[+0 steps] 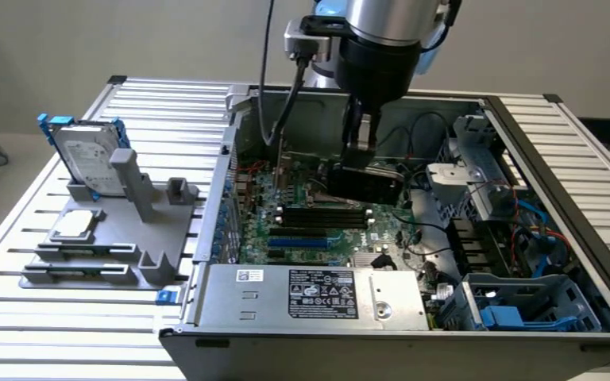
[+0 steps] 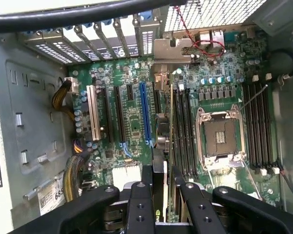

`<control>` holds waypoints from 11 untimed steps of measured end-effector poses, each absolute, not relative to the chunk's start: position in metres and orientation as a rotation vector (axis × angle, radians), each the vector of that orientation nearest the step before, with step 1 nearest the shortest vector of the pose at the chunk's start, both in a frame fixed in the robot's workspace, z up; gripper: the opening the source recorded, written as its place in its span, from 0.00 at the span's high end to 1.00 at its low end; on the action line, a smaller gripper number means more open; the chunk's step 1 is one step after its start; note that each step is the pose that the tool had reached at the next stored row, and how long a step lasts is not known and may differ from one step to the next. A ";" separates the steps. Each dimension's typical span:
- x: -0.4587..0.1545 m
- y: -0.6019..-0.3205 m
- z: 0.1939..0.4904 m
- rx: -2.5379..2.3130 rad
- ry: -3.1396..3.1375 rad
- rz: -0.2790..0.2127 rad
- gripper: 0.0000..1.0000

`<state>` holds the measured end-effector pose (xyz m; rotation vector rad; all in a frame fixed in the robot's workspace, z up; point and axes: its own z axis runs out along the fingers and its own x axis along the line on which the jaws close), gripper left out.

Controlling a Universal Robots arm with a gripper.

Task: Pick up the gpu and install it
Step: 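Insert the gpu into the slot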

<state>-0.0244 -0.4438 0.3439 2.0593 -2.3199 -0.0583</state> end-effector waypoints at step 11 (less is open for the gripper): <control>-0.035 -0.444 0.334 2.142 -2.283 -0.018 0.74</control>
